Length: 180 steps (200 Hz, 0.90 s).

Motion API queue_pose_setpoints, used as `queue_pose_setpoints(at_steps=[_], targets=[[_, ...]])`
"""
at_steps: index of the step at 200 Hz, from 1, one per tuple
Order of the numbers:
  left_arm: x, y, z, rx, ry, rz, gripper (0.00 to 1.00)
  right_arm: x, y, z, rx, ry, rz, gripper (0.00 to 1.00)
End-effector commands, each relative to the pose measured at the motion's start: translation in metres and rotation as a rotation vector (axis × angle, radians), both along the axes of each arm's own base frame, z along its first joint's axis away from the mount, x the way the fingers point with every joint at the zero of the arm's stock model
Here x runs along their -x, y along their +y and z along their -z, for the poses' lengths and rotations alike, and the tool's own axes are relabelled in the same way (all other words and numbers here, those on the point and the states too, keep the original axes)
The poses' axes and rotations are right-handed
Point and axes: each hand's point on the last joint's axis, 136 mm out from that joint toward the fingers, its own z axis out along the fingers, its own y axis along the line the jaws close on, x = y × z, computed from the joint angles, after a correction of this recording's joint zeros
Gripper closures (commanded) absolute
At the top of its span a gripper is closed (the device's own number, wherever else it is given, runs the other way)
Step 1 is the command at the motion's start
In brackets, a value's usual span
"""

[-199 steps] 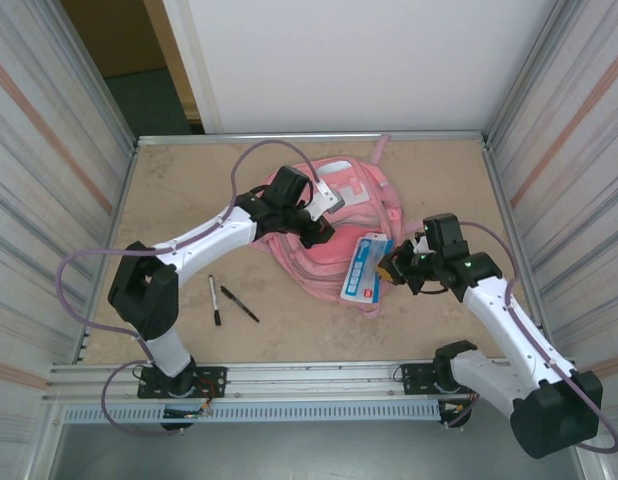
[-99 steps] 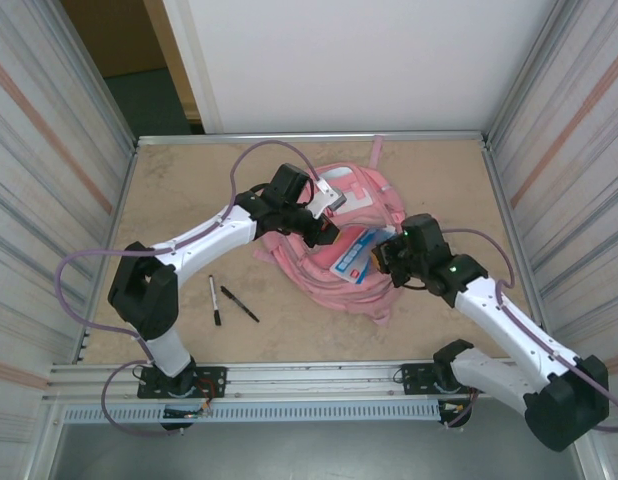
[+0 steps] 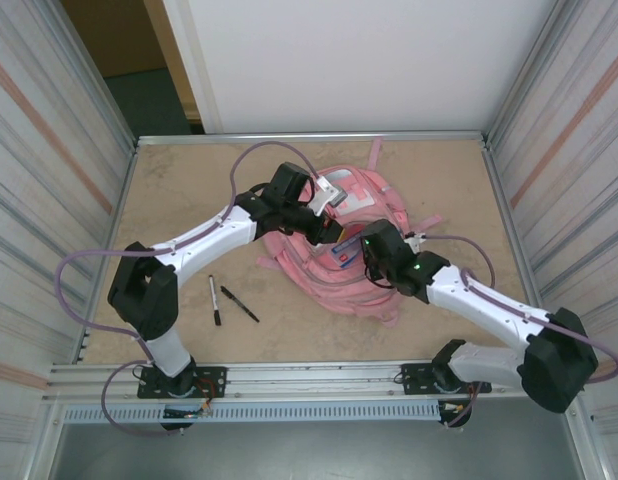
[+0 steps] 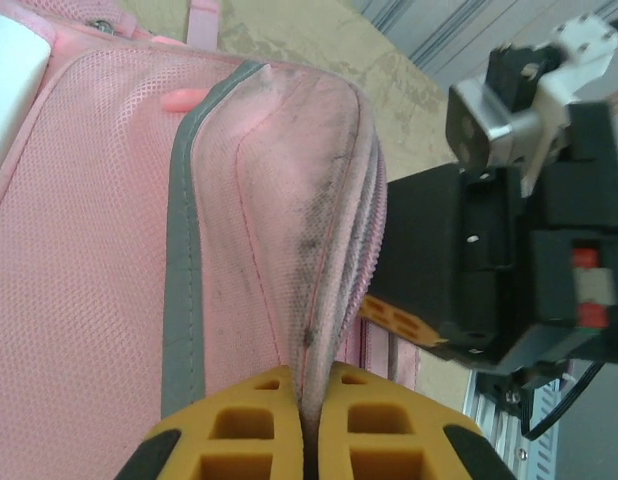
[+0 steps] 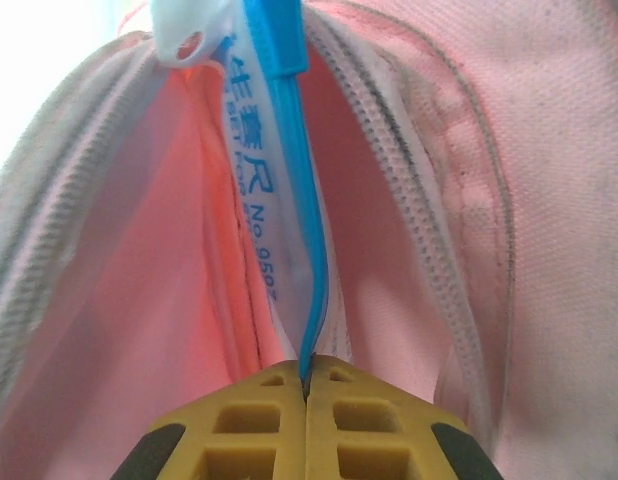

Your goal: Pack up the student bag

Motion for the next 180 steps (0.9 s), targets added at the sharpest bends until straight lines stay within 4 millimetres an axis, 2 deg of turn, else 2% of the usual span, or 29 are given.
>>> queue_pose_setpoints(at_steps=[1,25,45,70,100,127,143,149,166,180], targets=[[0.013,-0.011,-0.059,0.163,-0.086,0.058,1.0,-0.016,-0.006,0.005,-0.072,-0.007,0.178,1.0],[0.015,-0.013,-0.054,0.153,-0.083,0.069,1.0,-0.028,0.023,0.009,-0.154,-0.01,0.147,1.0],[0.013,-0.015,-0.052,0.152,-0.086,0.069,1.0,-0.032,0.04,0.014,-0.148,0.016,0.117,0.83],[0.008,-0.016,-0.049,0.155,-0.11,0.059,1.0,-0.026,0.052,0.02,-0.16,0.056,0.016,0.7],[0.0,-0.012,-0.037,0.109,-0.149,0.03,1.0,-0.002,0.026,0.027,-0.053,0.127,-0.097,0.54],[-0.012,-0.002,-0.02,0.045,-0.207,-0.022,1.0,0.018,0.004,0.009,0.025,0.058,-0.229,0.38],[-0.021,0.006,-0.005,-0.019,-0.255,-0.047,1.0,0.037,-0.01,0.005,0.085,0.057,-0.309,0.34],[-0.026,0.009,0.001,-0.048,-0.273,-0.065,1.0,0.045,-0.016,0.004,0.097,0.062,-0.325,0.3],[-0.034,0.015,0.017,-0.104,-0.299,-0.084,0.97,0.064,-0.028,0.001,0.098,0.049,-0.39,0.28],[-0.039,0.016,0.026,-0.129,-0.293,-0.095,0.88,0.076,-0.035,-0.002,0.122,0.023,-0.455,0.28]])
